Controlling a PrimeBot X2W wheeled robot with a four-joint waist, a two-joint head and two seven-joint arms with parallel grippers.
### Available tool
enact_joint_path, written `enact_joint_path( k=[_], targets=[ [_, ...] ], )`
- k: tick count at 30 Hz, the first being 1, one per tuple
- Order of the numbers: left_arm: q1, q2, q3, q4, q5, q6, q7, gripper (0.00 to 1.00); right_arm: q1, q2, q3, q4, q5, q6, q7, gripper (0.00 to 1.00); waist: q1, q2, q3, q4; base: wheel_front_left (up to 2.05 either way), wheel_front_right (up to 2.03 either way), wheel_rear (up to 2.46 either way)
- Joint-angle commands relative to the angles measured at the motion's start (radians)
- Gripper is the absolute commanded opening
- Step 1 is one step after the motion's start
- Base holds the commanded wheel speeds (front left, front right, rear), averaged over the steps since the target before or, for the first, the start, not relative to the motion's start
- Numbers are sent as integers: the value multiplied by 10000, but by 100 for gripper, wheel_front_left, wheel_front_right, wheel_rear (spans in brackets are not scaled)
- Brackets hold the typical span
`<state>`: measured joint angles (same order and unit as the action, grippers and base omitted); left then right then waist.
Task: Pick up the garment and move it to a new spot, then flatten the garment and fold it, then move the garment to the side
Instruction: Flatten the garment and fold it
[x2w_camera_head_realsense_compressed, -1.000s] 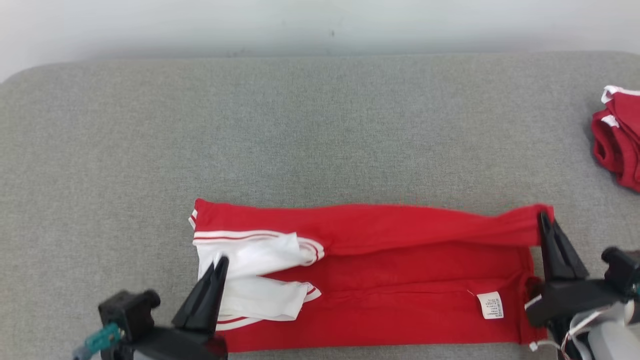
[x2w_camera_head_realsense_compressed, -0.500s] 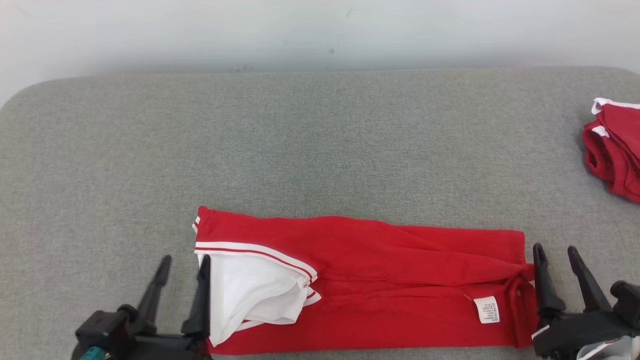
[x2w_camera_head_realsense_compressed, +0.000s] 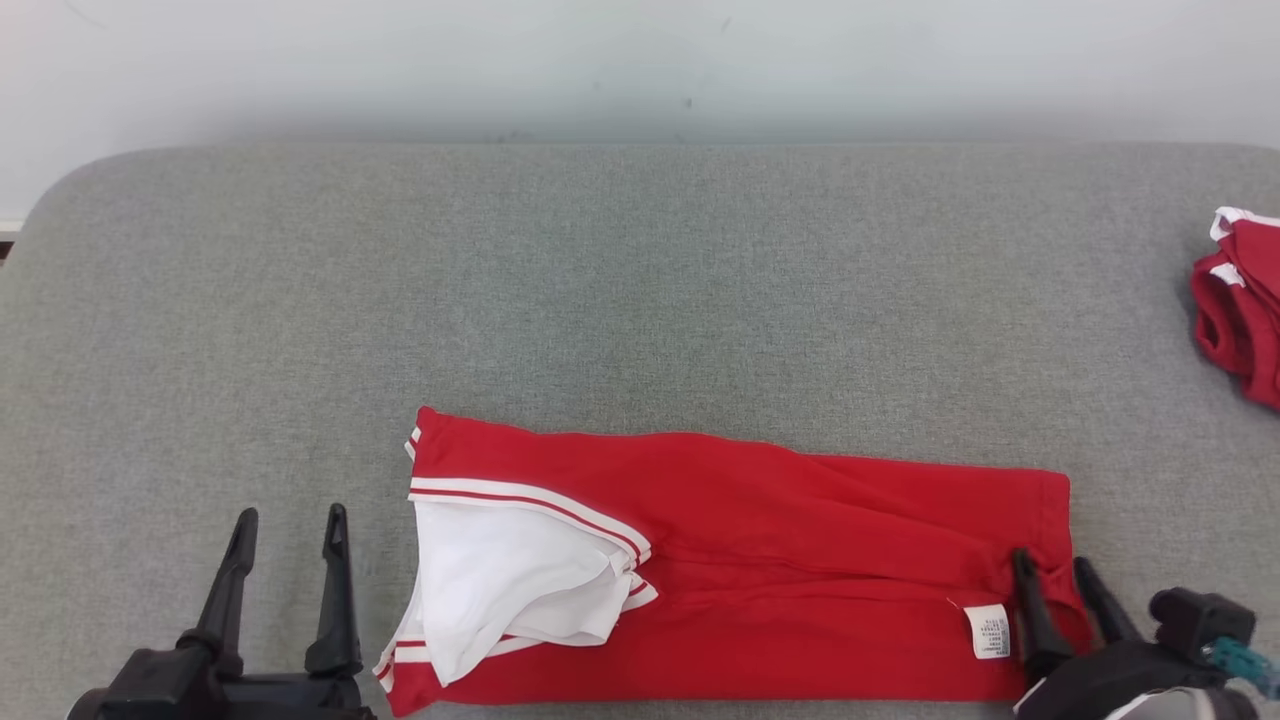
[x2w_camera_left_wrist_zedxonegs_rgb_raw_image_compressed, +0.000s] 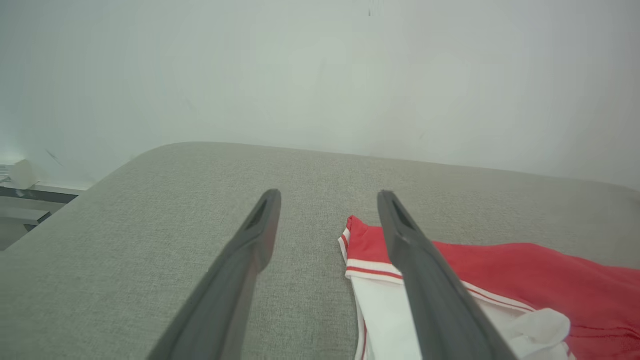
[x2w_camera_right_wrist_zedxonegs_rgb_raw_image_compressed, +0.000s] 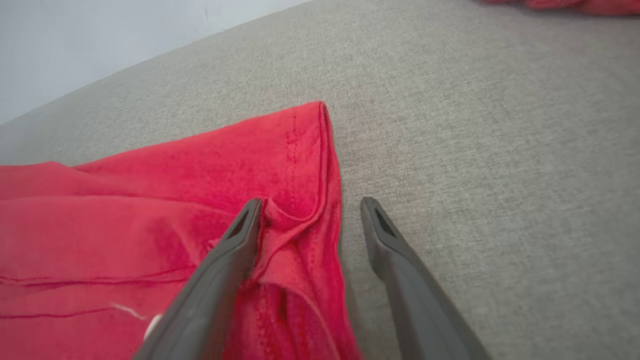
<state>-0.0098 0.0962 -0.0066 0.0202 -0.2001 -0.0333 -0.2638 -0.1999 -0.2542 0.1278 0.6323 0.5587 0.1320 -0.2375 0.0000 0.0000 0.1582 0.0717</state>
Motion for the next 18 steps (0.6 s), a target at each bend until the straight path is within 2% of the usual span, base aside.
enact_joint_path(
  k=[1,2,3,4,5,10,18],
  targets=[
    [126,-72,144,31,171,-78,-3,100,-45,72,112,93,106,-25,-1,100,0,0,-38,13,0,0,0],
    [178,-109,253,108,275,-145,-3,100,-48,108,210,207,198,-25,-11,100,0,0,-69,19,0,0,0],
    [204,-148,358,142,378,-203,-3,100,-25,147,323,333,279,-25,10,93,0,0,-97,18,0,0,0],
    [217,-219,538,226,549,-300,-3,100,13,201,571,591,414,-25,125,34,0,0,-153,15,0,0,0],
    [216,-254,597,246,639,-366,-3,100,10,212,666,711,496,-25,193,0,0,0,-180,12,0,0,0],
    [324,-332,856,480,893,-548,-4,100,-205,-91,812,1042,845,-31,51,0,0,0,-398,-40,0,0,0],
    [561,-396,1067,637,1163,-705,-4,100,-642,-1491,317,1614,1046,-28,-111,0,0,0,-896,-168,0,0,0]
  ],
)
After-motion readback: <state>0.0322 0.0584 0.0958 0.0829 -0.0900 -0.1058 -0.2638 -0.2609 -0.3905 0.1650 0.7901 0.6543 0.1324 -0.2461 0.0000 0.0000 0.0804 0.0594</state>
